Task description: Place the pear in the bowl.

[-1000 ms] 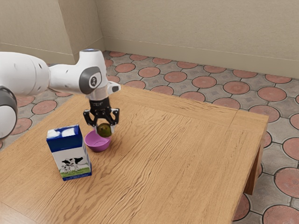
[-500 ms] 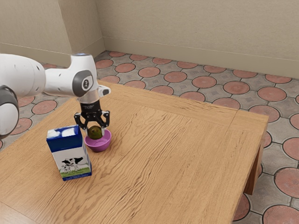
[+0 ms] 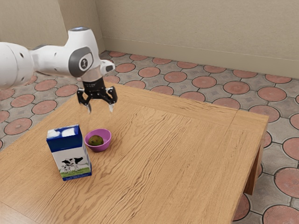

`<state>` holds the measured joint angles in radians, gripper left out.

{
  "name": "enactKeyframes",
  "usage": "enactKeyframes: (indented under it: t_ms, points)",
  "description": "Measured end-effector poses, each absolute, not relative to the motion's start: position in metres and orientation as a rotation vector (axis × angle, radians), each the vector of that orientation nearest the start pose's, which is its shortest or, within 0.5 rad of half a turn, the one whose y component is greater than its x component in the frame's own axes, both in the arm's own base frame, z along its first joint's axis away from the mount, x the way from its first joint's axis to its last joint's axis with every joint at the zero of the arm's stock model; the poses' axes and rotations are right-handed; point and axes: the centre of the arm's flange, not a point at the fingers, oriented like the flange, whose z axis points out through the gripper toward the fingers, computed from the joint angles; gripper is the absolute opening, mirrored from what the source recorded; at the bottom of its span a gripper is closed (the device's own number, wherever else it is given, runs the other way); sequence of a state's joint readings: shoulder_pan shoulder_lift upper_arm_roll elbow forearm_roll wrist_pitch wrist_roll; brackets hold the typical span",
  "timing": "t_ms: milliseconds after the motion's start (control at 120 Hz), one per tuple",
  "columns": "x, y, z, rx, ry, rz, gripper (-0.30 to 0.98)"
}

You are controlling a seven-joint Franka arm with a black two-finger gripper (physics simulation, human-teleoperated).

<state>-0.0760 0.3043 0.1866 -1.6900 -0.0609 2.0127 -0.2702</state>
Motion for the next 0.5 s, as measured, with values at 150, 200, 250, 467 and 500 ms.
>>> enactKeyframes:
  t_ms: [150, 200, 250, 467, 500]
  points:
    - [0.628, 0.034, 0.482, -3.120, -0.436, -0.147, 0.65]
    - [0.622, 0.030, 0.498, -3.129, -0.385, -0.165, 0.66]
    - [0.614, 0.027, 0.516, -3.139, -0.338, -0.177, 0.66]
    - [0.586, 0.030, 0.565, -3.160, -0.176, -0.173, 0.66]
    - [0.583, 0.032, 0.567, -3.161, -0.158, -0.165, 0.66]
